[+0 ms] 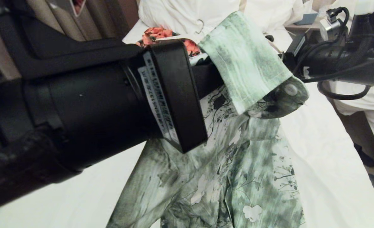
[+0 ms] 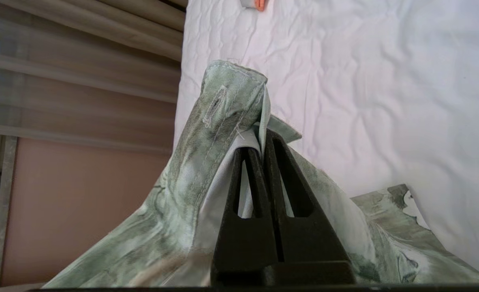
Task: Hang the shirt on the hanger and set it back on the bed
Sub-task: Hook the other side of the shirt onto the hanger
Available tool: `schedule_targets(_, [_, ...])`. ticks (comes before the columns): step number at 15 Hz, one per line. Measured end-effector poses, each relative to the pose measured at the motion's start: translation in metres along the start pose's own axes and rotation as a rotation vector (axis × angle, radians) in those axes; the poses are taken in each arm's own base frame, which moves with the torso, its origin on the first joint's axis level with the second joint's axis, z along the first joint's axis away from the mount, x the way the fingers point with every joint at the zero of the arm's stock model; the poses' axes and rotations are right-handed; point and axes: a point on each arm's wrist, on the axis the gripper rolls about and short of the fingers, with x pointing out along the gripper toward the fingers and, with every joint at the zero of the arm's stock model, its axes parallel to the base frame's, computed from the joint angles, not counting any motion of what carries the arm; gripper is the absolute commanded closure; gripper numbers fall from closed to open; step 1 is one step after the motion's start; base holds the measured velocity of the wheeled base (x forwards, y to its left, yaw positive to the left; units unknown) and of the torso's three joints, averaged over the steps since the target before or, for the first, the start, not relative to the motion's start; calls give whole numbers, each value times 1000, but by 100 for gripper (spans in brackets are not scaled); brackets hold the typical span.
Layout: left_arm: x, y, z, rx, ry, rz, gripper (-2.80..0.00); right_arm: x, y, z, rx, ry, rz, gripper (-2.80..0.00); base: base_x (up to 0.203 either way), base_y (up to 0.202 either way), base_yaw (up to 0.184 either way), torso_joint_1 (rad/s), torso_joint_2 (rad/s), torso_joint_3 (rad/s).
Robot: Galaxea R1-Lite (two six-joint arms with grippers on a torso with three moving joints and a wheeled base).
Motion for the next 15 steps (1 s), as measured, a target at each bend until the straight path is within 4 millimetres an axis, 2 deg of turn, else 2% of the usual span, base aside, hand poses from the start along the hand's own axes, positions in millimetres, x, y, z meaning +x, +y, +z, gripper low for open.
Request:
schedule_targets(7, [7,4,-6,15,18,35,0,-11,3,-3,-30,50,-42,0,0,0,0,0,0,0])
schedule_targets(15, [14,5,-12,22,39,50,0,-18,13,-3,-54,65,-7,0,0,0,0,0,0,0])
